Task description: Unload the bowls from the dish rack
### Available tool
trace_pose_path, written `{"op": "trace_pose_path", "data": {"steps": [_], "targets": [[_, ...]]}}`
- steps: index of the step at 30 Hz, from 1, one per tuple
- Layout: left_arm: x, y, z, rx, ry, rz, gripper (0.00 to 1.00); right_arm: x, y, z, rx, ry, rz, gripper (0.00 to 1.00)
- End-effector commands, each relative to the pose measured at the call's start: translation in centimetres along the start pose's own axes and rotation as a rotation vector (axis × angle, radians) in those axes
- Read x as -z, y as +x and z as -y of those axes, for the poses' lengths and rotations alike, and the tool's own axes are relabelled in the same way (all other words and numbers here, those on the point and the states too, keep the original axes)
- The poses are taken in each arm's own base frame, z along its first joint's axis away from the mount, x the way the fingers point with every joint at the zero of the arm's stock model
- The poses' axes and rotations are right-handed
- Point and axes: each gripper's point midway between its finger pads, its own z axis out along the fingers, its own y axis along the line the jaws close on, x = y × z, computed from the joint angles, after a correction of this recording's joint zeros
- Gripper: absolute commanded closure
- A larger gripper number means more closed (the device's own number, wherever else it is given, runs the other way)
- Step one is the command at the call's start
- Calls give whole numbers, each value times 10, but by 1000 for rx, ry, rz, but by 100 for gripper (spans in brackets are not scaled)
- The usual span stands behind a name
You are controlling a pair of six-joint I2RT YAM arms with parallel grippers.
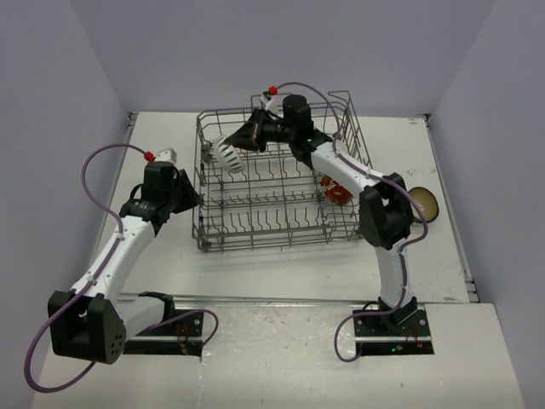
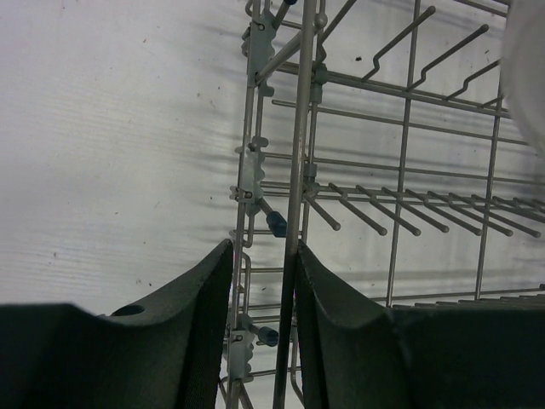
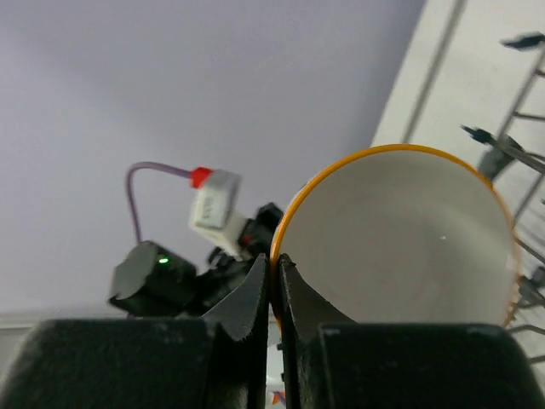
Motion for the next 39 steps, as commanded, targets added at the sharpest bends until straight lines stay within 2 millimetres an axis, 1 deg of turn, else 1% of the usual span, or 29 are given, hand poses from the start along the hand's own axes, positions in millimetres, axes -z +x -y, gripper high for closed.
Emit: {"op": "trace_pose_path", "data": {"steps": [1, 6, 8, 12, 15, 18, 19, 20, 21, 22, 23, 24, 25, 26, 27, 28, 29, 30, 32, 34, 35, 36, 37, 39], "targets": [[4, -17, -5, -16, -39, 43, 64, 38, -10, -115, 241, -218, 54, 100], [6, -18, -5, -16, -39, 50, 60, 37, -12, -120, 247, -219, 47, 100], [7, -19, -4, -17, -36, 52, 57, 36, -11, -116, 245, -210, 41, 100], [11, -26, 2, -14, -16, 64, 54, 34, -7, -94, 234, -169, 32, 100], [15, -35, 9, -13, 9, 84, 48, 31, -4, -74, 228, -136, 24, 100], [22, -48, 18, -22, 33, 111, 43, 29, -1, -54, 230, -89, 11, 100], [28, -59, 23, -31, 44, 135, 41, 28, 1, -45, 219, -59, 1, 100], [30, -63, 25, -36, 50, 141, 40, 28, 0, -40, 238, -45, -3, 100], [33, -68, 29, -41, 59, 150, 40, 27, 1, -36, 242, -33, -8, 100], [35, -73, 32, -45, 65, 159, 39, 27, 2, -28, 232, -1, -12, 100], [40, -82, 37, -46, 73, 173, 39, 26, 0, -27, 270, 7, -11, 100], [41, -85, 38, -47, 74, 177, 38, 27, 4, -15, 237, 54, -30, 100], [42, -89, 39, -47, 73, 182, 38, 27, 3, -11, 243, 72, -26, 100], [43, -91, 40, -46, 68, 179, 38, 28, 3, -11, 250, 80, -26, 100], [46, -99, 42, -45, 65, 198, 38, 29, 2, -6, 280, 100, -26, 100], [48, -101, 42, -45, 65, 205, 38, 31, 7, 1, 268, 148, -41, 100], [48, -103, 43, -43, 63, 206, 38, 34, 0, 3, 314, 178, -18, 100], [50, -108, 43, -40, 58, 217, 38, 37, -1, 5, 332, 204, -11, 100], [49, -111, 44, -31, 54, 219, 38, 49, 1, 10, 353, 286, -10, 100], [47, -111, 45, -20, 52, 214, 38, 57, -2, 1, 395, 310, 7, 100], [46, -111, 45, -14, 54, 213, 39, 61, -1, 6, 409, 348, -2, 100], [46, -111, 46, -11, 56, 212, 38, 65, -2, 5, 418, 362, 0, 100], [44, -111, 46, -10, 56, 209, 38, 67, -4, -1, 450, 363, 5, 100], [43, -113, 47, -4, 58, 208, 39, 74, -5, -2, 459, 398, 13, 100]]}}
